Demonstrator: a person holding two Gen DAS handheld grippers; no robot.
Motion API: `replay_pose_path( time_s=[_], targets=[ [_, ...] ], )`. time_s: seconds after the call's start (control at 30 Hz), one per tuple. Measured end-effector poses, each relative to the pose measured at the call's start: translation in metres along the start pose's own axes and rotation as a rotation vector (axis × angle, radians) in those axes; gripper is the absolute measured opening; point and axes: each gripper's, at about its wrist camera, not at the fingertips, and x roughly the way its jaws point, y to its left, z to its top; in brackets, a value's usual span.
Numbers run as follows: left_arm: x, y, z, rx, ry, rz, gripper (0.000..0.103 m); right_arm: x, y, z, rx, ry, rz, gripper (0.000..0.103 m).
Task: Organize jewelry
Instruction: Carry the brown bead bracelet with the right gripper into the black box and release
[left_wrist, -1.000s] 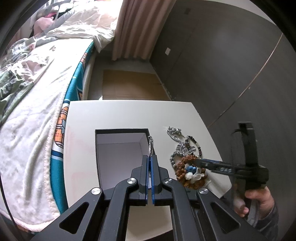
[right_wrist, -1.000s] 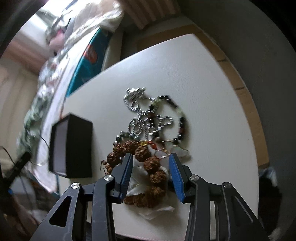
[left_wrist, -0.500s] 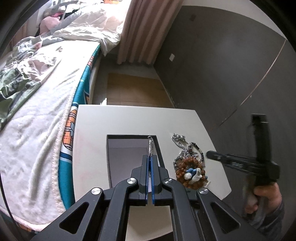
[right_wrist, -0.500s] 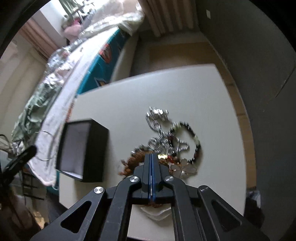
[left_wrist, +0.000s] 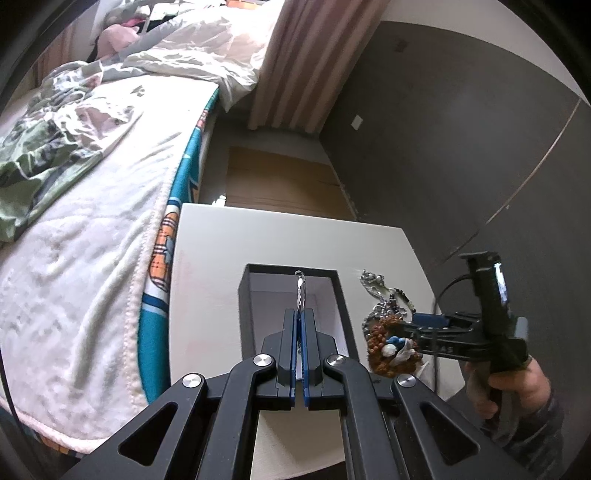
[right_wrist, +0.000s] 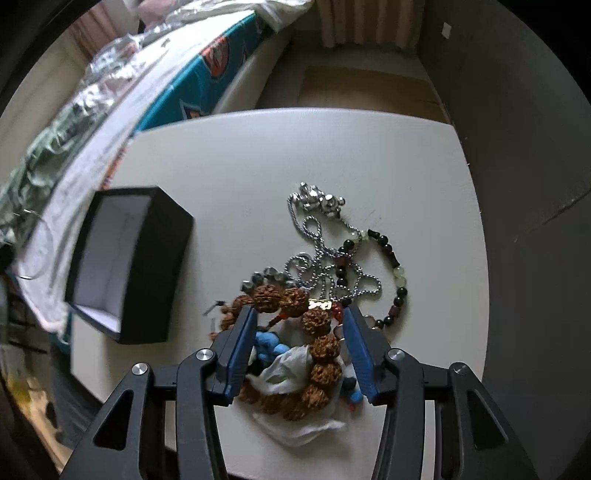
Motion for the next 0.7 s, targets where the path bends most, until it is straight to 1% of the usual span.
replay_pose_path(
  time_s=[0.03, 0.1, 0.13, 0.2, 0.23, 0.4, 0.43, 0.57, 0.63, 0.7],
  targets=[
    [0.0, 0.002, -0.001, -0.004, 0.001, 0.001, 0.001, 0.004, 0.001, 0.0, -0.005, 0.007, -0.006, 0.048],
    [0.0, 0.006, -0.001, -0.01, 0.003, 0.001, 0.001, 0.009, 0.004, 0.002, -0.015, 0.013, -0.008, 0.04],
    [0.0, 0.007, -0.001, -0.014, 0.004, 0.001, 0.001, 0.011, 0.004, 0.002, -0.021, 0.02, -0.013, 0.026],
    [0.001, 0.009, -0.001, -0.018, 0.008, -0.002, 0.001, 0.007, 0.004, 0.002, -0.02, 0.013, -0.017, 0.024],
    [0.002, 0.008, 0.0, -0.017, 0.01, -0.004, 0.001, 0.003, 0.003, 0.001, -0.016, 0.003, -0.003, 0.021],
    [0.018, -0.002, 0.006, -0.012, 0.037, -0.035, 0.001, -0.026, -0.005, -0.005, 0.03, -0.065, 0.07, 0.02],
    [0.022, -0.005, 0.006, -0.01, 0.043, -0.044, 0.001, -0.036, -0.007, -0.008, 0.039, -0.086, 0.09, 0.02],
    [0.039, -0.024, 0.009, -0.001, 0.074, -0.09, 0.001, -0.065, -0.011, -0.012, 0.057, -0.138, 0.129, 0.02],
    [0.045, -0.03, 0.01, 0.002, 0.085, -0.088, 0.001, -0.076, -0.01, -0.014, 0.063, -0.162, 0.146, 0.02],
    [0.053, -0.032, 0.011, 0.0, 0.117, -0.085, 0.002, -0.085, -0.01, -0.013, 0.065, -0.183, 0.167, 0.02]
  ],
)
